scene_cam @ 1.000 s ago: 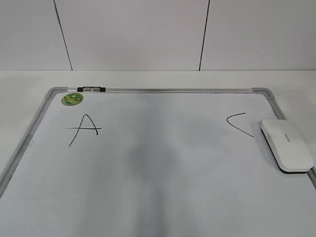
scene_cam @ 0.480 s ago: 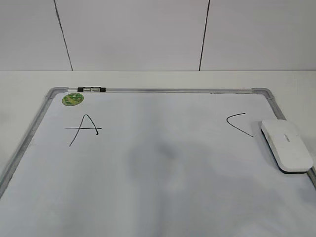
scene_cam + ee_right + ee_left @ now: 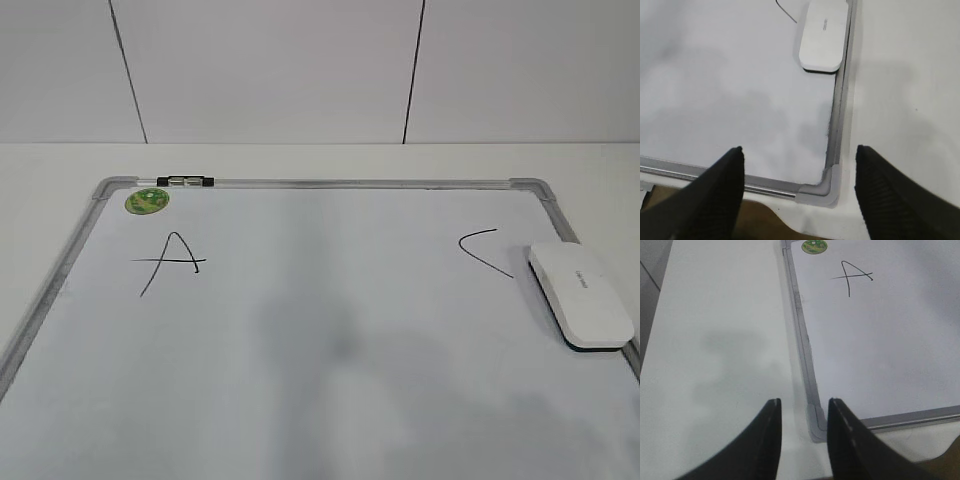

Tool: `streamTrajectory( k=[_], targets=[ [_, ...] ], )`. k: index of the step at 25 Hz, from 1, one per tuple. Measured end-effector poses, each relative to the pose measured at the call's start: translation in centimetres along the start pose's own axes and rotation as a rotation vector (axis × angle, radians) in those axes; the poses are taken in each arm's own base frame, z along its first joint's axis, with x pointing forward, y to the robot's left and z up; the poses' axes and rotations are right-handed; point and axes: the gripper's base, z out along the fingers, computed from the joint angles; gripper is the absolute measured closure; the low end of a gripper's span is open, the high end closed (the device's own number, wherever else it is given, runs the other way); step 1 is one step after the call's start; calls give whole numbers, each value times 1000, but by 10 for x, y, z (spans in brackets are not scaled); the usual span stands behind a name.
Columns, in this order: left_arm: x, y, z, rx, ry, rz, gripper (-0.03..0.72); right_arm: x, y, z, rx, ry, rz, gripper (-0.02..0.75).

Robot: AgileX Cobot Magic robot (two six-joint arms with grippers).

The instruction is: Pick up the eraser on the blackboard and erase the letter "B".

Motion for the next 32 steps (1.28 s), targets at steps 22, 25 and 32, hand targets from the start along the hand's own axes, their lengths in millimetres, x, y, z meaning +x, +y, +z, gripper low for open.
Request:
streamTrajectory(
  k=[22,25,32],
  targets=[
    [13,1,23,-11,-94,-3,452,22,-3,-6,78,-132,18,206],
    [13,1,23,-11,-94,-3,452,22,-3,-6,78,-132,19,206],
    [13,0,23,-22,-95,-22,452,22,-3,-6,78,-134,21,206]
  ],
)
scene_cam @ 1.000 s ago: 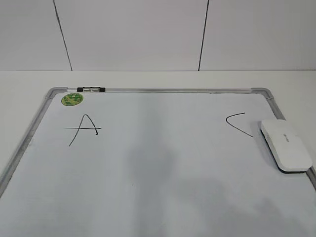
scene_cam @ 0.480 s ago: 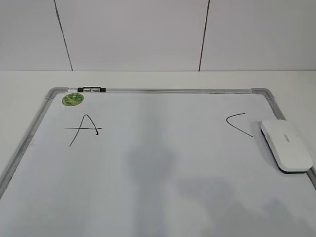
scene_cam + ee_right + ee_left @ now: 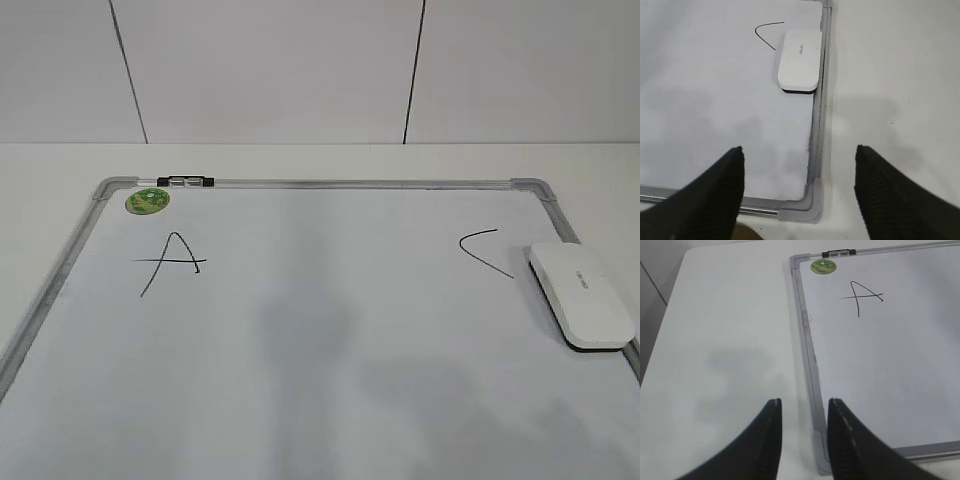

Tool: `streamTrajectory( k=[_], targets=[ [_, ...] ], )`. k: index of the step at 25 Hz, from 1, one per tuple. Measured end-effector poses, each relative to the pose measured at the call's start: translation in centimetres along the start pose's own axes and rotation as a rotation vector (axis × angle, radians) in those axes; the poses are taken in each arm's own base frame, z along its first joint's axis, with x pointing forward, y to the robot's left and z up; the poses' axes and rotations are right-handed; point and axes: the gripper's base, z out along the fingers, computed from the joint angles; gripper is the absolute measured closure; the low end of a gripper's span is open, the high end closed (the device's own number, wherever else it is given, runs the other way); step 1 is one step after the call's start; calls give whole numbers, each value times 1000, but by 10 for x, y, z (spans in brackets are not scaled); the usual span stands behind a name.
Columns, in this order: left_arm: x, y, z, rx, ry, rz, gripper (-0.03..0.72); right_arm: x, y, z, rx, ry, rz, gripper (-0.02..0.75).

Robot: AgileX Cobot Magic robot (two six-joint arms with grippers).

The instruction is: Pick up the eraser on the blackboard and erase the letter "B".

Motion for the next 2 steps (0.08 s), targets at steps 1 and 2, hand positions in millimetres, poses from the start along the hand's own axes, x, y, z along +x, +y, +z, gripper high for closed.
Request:
streamTrajectory(
  k=[1,2],
  targets=[
    [0,0,0,-2,0,-1,452,0,0,0,0,-2,0,206],
    [0,0,0,-3,0,-2,452,0,0,0,0,-2,0,206]
  ],
)
